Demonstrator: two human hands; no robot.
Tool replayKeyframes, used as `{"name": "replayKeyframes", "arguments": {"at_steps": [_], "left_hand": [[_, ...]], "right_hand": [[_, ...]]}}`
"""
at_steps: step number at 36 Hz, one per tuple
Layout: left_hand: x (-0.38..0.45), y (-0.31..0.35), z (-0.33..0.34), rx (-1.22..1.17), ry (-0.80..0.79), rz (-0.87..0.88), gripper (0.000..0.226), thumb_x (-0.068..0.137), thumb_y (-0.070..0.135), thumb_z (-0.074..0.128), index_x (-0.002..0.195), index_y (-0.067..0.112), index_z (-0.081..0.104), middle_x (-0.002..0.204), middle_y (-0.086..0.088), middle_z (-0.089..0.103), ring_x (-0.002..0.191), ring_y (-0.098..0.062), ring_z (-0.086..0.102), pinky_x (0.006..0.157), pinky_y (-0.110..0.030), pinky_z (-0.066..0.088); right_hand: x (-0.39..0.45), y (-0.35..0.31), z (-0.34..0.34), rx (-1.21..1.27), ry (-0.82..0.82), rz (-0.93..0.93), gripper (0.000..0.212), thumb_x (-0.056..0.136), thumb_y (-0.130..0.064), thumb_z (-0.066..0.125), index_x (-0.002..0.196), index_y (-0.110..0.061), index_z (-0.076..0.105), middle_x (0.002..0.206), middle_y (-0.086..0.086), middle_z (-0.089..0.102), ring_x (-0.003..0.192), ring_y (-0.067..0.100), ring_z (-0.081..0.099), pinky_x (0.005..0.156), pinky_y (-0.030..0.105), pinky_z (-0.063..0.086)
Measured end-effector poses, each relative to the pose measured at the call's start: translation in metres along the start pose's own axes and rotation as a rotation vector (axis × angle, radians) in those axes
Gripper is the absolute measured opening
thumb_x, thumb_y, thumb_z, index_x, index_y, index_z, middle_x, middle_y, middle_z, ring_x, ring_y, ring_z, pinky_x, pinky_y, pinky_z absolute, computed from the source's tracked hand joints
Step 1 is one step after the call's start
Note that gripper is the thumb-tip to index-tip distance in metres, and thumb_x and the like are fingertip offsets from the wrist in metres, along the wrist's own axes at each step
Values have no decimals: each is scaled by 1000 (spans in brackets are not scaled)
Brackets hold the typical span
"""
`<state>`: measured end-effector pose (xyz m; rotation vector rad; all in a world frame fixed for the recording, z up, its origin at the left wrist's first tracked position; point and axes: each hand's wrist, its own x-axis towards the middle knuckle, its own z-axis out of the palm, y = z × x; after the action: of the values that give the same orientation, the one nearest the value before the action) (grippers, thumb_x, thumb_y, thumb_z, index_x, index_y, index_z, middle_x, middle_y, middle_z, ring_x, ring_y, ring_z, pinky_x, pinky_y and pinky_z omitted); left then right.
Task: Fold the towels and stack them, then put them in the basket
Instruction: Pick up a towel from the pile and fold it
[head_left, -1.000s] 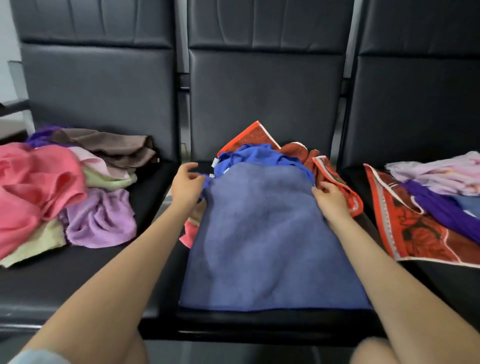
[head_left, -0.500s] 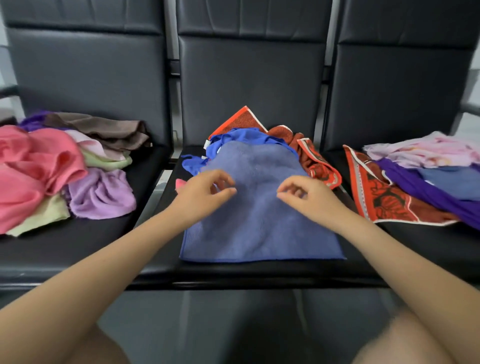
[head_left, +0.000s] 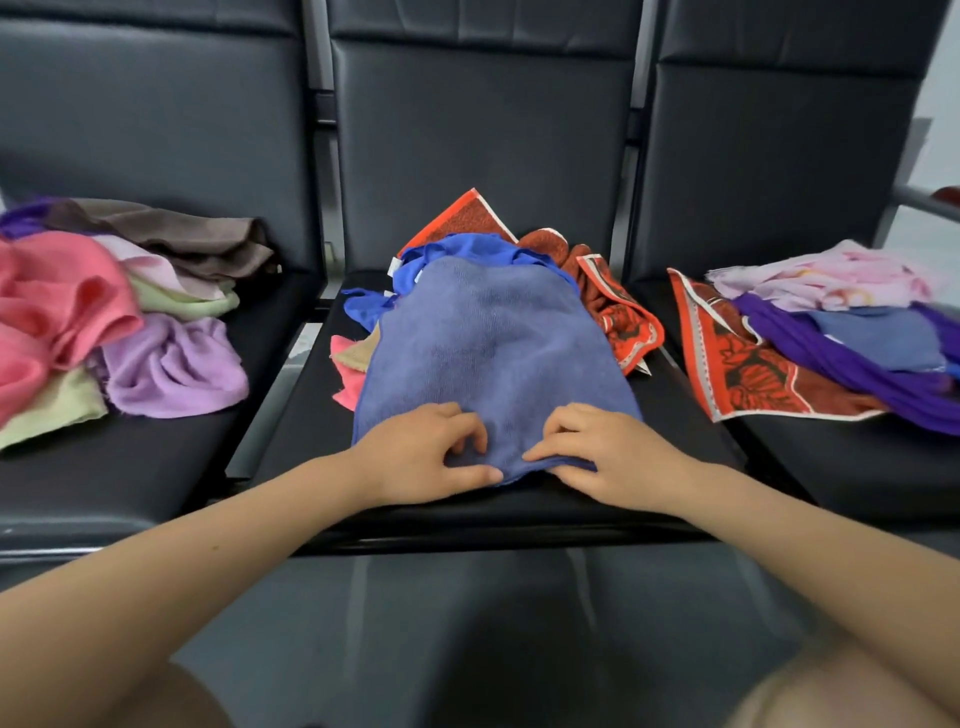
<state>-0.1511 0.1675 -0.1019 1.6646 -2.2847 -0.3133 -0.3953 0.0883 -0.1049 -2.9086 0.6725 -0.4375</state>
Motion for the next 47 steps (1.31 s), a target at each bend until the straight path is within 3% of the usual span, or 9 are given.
{"name": "replayKeyframes", "arguments": {"at_steps": [9,13,18,22,26,32,37,41,47], "left_hand": [[5,-5,0,213,190,103,52,83,48,20,95,15,58,93,0,60,90,-23,58,70,-34,45],[6,-16,-29,136,212,58,32,92,39,38,90,18,62,83,7,65,79,-15,57,66,-28,41],[-5,-36,-53,70,111,-49,45,80,60,43,65,18,51,59,7,45,67,-6,42,60,-20,29],[-15,-40,-66,-209,196,-176,60,70,67,42,75,10,59,69,-6,55,66,-7,47,68,-27,41],[-24,-33,-69,-401,277,-255,35,77,60,48,77,29,65,66,18,57,67,3,51,72,-26,40],[-33,-25,-59,-391,253,-323,36,96,37,52,98,5,67,95,-9,64,91,-10,50,88,-28,40],[-34,-25,-51,-349,180,-324,14,96,30,56,87,32,67,102,3,69,98,-10,59,81,-6,39],[-26,-31,-56,-341,234,-317,23,96,30,57,102,16,74,103,-4,70,104,-18,60,87,-24,41],[5,-43,-66,-375,336,-410,21,91,35,62,88,17,72,72,-2,57,65,-15,52,53,-25,43]], "right_hand": [[17,5,-17,32,77,149,8,91,-26,62,96,-23,68,88,-10,63,80,4,50,71,27,43],[10,22,-40,60,-63,235,5,88,-23,69,91,-21,72,86,-10,61,82,6,56,78,28,45],[-9,32,-68,466,240,455,11,91,-15,66,84,-15,75,79,7,71,75,5,59,73,23,46],[-19,27,-72,659,398,536,19,96,-16,58,88,-28,71,79,-13,74,81,-6,63,84,24,46],[-18,18,-72,666,376,583,21,101,-25,49,92,-34,67,99,-6,71,102,13,64,98,38,48],[-20,-1,-73,630,275,644,25,101,-27,48,98,-15,70,102,6,72,102,20,65,93,39,49],[-19,1,-64,501,197,690,22,100,-26,51,92,-16,68,89,-2,67,87,12,59,73,27,43],[-9,9,-60,561,359,693,21,99,-25,51,108,-16,68,98,0,69,95,13,61,82,28,44],[23,24,-59,602,549,732,14,98,-22,54,101,-16,67,89,-7,66,90,11,61,75,25,46]]}}
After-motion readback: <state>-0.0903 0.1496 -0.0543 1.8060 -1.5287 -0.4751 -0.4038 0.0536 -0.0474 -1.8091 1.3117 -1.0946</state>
